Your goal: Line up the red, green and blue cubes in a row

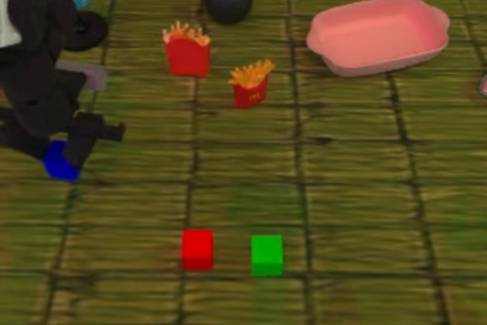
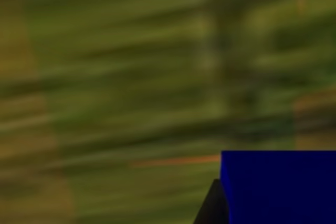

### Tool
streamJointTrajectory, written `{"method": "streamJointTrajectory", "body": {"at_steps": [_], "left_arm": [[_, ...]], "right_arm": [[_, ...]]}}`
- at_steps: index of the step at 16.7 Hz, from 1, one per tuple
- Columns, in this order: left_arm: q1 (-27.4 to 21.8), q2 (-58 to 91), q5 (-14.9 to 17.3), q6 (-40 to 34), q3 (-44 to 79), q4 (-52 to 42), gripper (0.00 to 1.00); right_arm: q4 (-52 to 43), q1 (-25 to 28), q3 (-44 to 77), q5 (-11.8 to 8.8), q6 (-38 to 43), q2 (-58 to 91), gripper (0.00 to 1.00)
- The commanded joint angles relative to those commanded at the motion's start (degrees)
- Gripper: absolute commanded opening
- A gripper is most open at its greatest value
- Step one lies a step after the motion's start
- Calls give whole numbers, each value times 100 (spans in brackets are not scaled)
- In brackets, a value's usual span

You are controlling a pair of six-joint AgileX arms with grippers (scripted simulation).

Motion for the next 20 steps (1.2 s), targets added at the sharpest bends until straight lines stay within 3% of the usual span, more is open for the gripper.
{"method": "streamJointTrajectory", "body": {"at_steps": [3, 10, 14, 20], "left_arm": [[34, -231, -4, -2, 310, -514, 0], [-190, -127, -9, -189, 536, -651, 0], [-1129, 428, -23, -1287, 1399, -1057, 0], [-3215, 1462, -43, -4124, 3104, -1867, 0]], "right_arm": [[0, 0, 0, 0, 0, 0, 100], [0, 0, 0, 0, 0, 0, 100], [0, 0, 0, 0, 0, 0, 100], [0, 0, 0, 0, 0, 0, 100]]}}
